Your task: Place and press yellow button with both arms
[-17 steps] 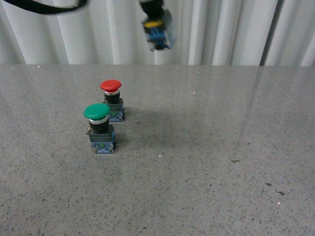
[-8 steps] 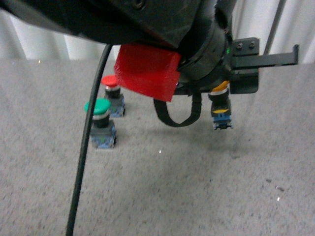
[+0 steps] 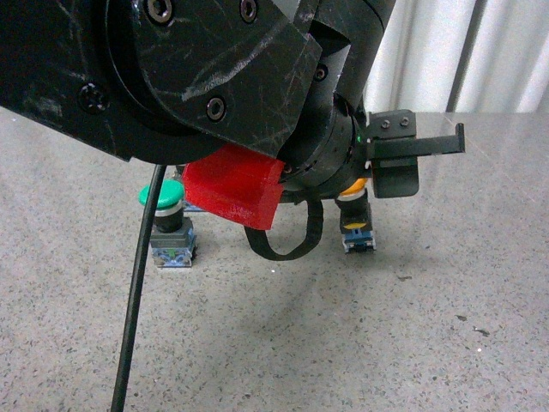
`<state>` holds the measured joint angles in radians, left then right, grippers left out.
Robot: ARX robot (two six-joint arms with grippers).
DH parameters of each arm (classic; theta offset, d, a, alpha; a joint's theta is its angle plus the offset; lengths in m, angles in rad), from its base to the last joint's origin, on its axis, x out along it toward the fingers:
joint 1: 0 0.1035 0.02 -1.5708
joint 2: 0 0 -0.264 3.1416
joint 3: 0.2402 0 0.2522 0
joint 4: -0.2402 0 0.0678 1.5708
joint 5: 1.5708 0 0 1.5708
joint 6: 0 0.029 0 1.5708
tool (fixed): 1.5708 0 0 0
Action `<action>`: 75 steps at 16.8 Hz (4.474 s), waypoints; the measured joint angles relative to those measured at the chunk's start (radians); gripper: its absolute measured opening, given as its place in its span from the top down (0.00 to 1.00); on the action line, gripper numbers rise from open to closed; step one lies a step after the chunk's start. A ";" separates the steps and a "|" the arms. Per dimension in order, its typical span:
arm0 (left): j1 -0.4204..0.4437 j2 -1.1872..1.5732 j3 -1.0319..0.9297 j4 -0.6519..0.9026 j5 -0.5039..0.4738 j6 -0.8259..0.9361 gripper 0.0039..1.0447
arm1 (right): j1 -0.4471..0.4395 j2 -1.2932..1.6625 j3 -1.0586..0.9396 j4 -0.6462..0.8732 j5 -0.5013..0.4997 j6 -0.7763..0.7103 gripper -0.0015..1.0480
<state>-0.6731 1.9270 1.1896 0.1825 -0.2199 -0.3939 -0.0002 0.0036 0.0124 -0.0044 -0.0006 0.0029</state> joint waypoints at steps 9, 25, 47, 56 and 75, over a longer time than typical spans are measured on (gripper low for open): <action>0.018 -0.127 -0.057 0.160 -0.015 0.096 0.06 | 0.000 0.000 0.000 0.000 0.000 0.000 0.06; 0.525 -0.811 -0.777 0.526 0.068 0.414 0.73 | 0.000 0.000 0.000 -0.001 0.000 0.000 0.06; 0.670 -1.505 -1.176 0.239 0.220 0.397 0.99 | 0.000 0.000 0.000 0.000 0.000 0.000 0.06; 0.670 -1.715 -1.176 0.033 0.220 0.397 0.99 | 0.000 0.000 0.000 0.000 0.000 0.000 0.06; 0.670 -1.920 -1.176 -0.187 0.220 0.396 0.05 | 0.000 0.000 0.000 0.000 0.000 0.000 0.06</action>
<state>-0.0029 0.0074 0.0139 -0.0040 -0.0002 0.0025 -0.0002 0.0036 0.0124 -0.0048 -0.0006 0.0029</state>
